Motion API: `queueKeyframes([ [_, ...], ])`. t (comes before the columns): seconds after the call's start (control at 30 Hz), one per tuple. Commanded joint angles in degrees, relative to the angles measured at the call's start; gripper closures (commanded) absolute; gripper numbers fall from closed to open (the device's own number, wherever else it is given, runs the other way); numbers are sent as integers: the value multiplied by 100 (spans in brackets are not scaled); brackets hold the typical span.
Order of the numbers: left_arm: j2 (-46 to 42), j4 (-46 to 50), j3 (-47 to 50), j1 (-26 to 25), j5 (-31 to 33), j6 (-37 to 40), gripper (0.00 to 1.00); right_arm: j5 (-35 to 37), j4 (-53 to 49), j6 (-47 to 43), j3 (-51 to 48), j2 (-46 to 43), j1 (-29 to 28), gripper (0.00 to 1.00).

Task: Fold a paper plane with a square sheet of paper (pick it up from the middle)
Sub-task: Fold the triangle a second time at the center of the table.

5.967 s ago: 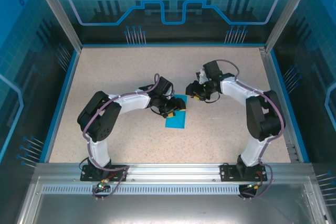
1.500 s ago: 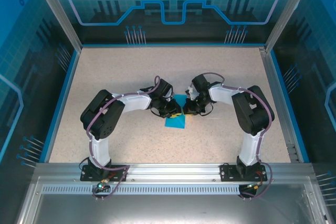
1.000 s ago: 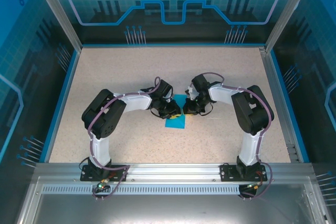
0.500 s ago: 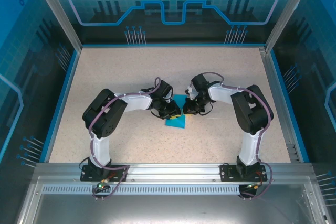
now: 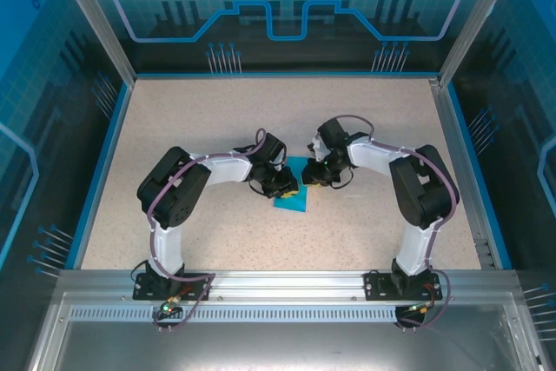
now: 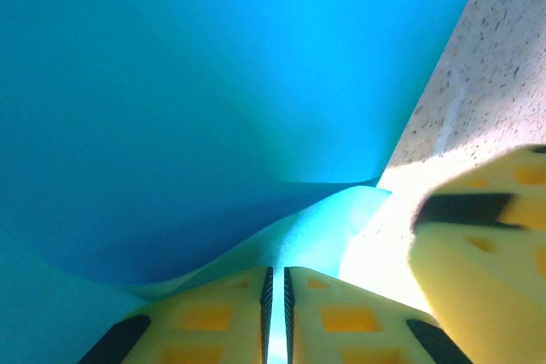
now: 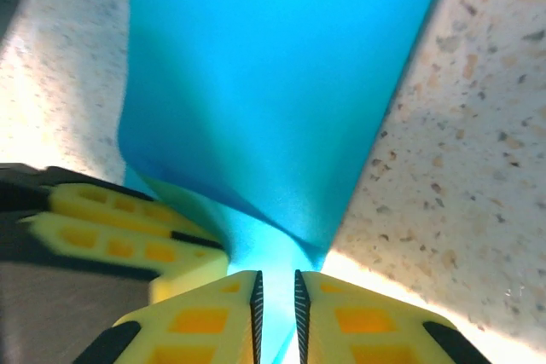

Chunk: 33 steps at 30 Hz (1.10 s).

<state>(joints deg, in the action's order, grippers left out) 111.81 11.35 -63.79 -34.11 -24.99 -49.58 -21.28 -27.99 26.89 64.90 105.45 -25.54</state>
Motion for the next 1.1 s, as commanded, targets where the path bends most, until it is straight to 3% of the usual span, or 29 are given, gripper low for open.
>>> queueKeyframes([
  [0.0,139,364,141,30,178,-34,84,123,-176,90,-172,-416,-73,81],
  [0.33,158,272,226,23,189,-94,85,-379,54,396,-863,-835,-638,87],
  [0.53,166,241,244,19,201,-145,85,-417,253,638,-957,-654,-907,91],
  [1.07,139,253,289,25,191,-140,85,-95,129,677,-1093,-323,-953,91],
])
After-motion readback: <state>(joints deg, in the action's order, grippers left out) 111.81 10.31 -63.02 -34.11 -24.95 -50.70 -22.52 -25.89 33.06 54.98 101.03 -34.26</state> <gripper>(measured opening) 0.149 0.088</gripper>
